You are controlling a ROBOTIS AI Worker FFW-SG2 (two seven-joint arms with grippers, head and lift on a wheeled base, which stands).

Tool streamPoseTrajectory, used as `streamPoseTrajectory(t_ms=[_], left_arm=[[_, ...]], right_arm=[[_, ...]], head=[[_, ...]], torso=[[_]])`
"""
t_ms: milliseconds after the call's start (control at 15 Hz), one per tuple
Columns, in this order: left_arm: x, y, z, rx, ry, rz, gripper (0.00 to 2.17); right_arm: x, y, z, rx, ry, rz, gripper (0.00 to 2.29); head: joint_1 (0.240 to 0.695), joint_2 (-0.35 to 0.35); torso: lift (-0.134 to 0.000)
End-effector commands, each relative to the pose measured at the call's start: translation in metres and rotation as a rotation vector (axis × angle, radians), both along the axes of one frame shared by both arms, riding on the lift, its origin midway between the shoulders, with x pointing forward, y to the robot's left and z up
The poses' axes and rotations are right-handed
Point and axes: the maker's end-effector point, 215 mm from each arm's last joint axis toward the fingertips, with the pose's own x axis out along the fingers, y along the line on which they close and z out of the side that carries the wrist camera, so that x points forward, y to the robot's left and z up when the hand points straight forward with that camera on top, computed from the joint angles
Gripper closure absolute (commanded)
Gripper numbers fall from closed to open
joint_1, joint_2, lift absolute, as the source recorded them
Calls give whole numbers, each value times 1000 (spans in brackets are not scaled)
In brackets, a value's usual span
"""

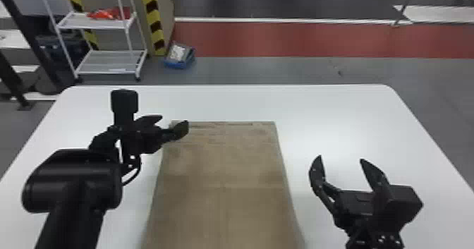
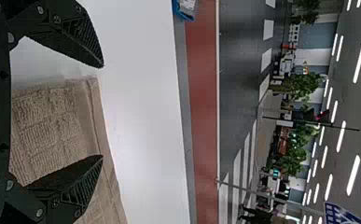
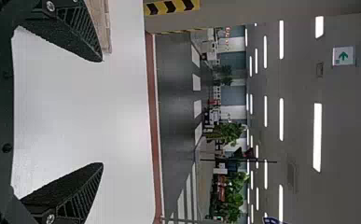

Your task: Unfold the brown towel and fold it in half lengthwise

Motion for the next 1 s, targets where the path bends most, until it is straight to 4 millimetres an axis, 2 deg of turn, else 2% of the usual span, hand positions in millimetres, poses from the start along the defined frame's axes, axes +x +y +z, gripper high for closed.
streamPoseTrajectory(t_ms=[0,267,400,933], left_arm=[[7,12,-13,38,23,5,313],[6,14,-20,61,28,0,336],[6,14,-20,64,27,0,515],[4,12,-29,68,41,-5,518]], right_arm=[[-1,-2,2,3,-3,-6,76],[-1,-2,1,3,0,-6,76],[-1,-3,1,2,0,-7,76],[-2,-5,0,1,3,-12,76]], head=[[695,-19],[695,-6],[695,-4],[695,-10]], torso=[[-123],[-123],[-123],[-123]])
